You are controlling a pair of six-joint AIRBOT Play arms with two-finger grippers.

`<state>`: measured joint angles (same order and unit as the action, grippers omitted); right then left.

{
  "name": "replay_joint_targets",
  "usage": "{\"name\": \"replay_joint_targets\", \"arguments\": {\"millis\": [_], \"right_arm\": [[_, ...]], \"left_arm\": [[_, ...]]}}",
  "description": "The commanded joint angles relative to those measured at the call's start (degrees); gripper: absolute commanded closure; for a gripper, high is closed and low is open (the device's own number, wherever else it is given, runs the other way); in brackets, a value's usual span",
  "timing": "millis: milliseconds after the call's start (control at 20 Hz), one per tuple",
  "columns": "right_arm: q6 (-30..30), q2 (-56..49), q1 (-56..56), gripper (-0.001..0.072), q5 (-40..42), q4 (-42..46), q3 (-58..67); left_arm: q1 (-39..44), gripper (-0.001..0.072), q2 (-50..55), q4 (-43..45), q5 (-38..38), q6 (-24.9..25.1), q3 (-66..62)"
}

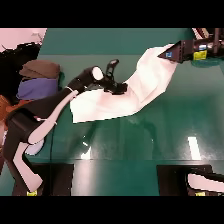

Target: Fold the shirts.

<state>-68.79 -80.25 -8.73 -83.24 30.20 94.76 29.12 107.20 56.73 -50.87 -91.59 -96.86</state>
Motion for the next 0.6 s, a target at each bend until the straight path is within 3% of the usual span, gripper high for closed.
{"name": "replay_joint_targets", "arguments": {"millis": [0, 200, 350, 400, 450, 500, 550], "right_arm": [[-0.2, -1.7, -6.1, 0.0698, 1.9, -0.2, 0.6], [1.7, -7.2, -20.3, 0.0697, 12.4, -0.2, 0.6], [3.6, -14.3, -33.6, 0.0676, 26.1, -0.2, 0.6], [5.3, -16.4, -37.1, 0.0498, 30.0, -0.2, 0.6], [7.4, -18.3, -40.3, 0.0258, 33.6, -0.1, 0.6], [8.6, -19.6, -42.2, 0.0185, 35.3, -0.1, 0.6], [8.9, -20.3, -43.1, 0.0191, 34.9, 0.2, 0.6]], "left_arm": [[-5.2, 0.0687, -5.5, 8.6, -6.5, -0.1, -0.3], [-15.2, 0.0686, -16.4, 16.7, -13.4, 0.1, -0.3], [-22.1, 0.0686, -24.5, 18.6, -15.8, 1.7, -0.3], [-23.8, 0.0686, -26.7, 18.6, -16.3, 2.1, -0.3], [-25.2, 0.0686, -28.5, 18.7, -16.7, 2.1, -0.3], [-26.4, 0.0686, -30.0, 18.8, -17.3, 2.1, -0.3], [-27.1, 0.0685, -31.2, 18.8, -17.8, 2.1, -0.3]]}}
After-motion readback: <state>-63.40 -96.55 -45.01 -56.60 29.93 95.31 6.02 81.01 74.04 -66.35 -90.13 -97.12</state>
